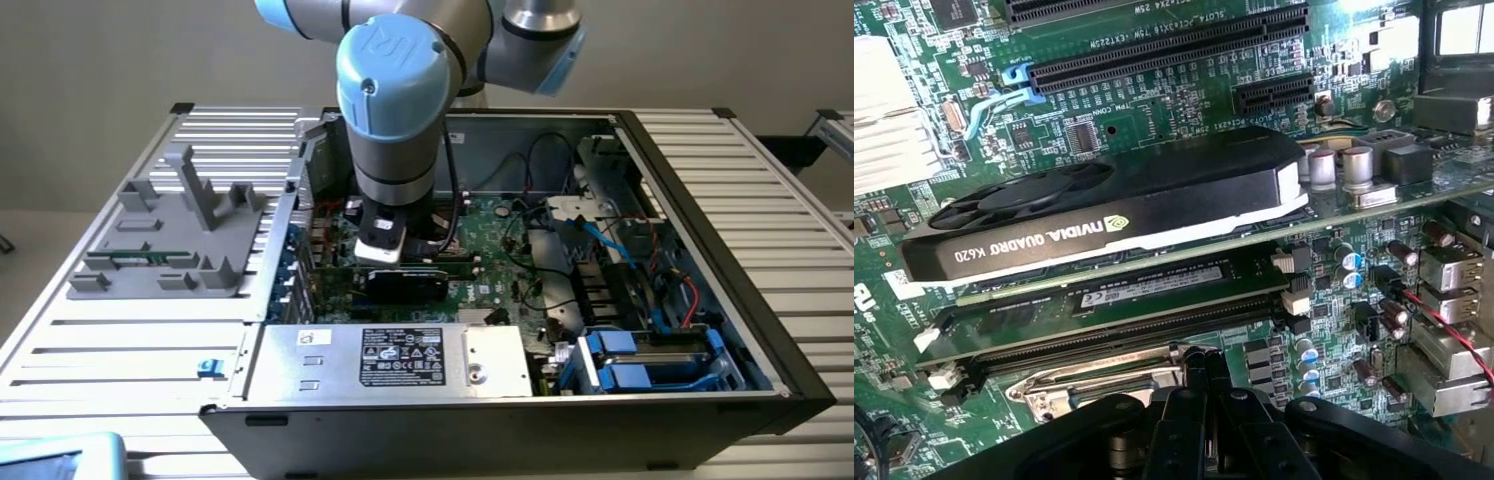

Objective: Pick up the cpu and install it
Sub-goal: 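Install the second cpu locking lever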

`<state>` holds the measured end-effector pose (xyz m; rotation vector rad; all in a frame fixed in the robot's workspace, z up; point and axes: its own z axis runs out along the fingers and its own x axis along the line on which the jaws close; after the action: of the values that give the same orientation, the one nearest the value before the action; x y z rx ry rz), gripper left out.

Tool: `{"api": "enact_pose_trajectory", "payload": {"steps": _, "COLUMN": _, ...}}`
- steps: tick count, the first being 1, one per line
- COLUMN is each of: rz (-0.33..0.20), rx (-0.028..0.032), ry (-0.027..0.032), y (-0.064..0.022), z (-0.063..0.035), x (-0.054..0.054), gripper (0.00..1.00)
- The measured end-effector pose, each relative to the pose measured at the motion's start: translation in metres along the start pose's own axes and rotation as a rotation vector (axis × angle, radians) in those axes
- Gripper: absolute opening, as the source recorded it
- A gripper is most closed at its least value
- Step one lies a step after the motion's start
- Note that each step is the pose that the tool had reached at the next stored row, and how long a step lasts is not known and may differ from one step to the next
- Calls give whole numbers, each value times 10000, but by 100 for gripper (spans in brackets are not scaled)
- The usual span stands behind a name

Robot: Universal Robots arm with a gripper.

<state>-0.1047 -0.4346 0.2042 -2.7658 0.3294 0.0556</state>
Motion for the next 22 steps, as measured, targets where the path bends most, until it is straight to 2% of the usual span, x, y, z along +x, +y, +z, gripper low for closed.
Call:
{"api": "enact_pose_trajectory", "payload": {"steps": 6, "rz": 0, "rx": 32, "ry": -9, "y": -10, "z": 24, "x": -13, "gripper": 12}}
{"api": "enact_pose_trajectory", "payload": {"steps": 12, "rz": -2, "rx": 163, "ry": -40, "y": -3, "z": 36, "x": -30, "gripper": 12}}
{"api": "enact_pose_trajectory", "payload": {"steps": 22, "rz": 0, "rx": 170, "ry": -41, "y": -2, "z": 62, "x": -31, "gripper": 12}}
